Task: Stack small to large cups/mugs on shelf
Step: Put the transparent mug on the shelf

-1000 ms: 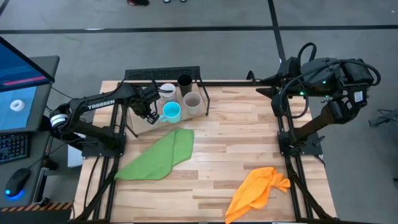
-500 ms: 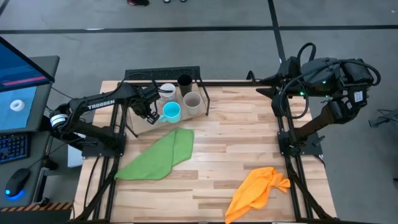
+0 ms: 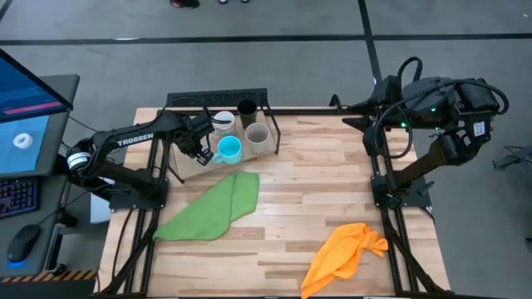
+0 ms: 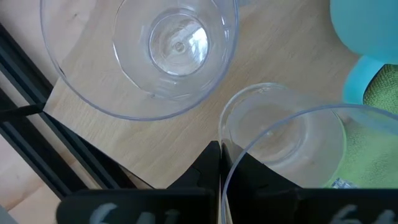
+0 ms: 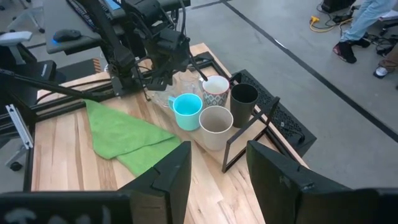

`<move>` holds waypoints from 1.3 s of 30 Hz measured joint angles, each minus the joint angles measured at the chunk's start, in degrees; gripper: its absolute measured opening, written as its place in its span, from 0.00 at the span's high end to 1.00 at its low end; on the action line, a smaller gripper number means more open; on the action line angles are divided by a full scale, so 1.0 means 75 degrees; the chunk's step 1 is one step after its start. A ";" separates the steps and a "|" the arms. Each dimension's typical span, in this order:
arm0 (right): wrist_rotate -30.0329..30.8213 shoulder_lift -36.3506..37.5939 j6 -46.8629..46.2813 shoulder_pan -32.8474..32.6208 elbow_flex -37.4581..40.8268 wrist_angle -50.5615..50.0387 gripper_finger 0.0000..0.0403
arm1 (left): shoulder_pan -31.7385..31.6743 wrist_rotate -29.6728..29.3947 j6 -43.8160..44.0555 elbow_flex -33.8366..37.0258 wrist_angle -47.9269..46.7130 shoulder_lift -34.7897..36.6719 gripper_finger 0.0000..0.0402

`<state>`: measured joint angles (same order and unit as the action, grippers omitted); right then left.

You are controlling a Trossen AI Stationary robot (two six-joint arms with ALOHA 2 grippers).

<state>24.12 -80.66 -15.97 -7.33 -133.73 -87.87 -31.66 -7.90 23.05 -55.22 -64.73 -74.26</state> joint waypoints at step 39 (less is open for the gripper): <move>-0.0006 0.0026 0.0058 -0.0003 -0.0003 -0.0009 0.56 | 0.0017 0.0015 0.0032 0.0009 0.0202 -0.0306 1.00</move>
<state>24.08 -80.47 -15.53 -7.35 -133.75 -87.94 -31.53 -7.79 23.29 -55.16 -63.22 -76.55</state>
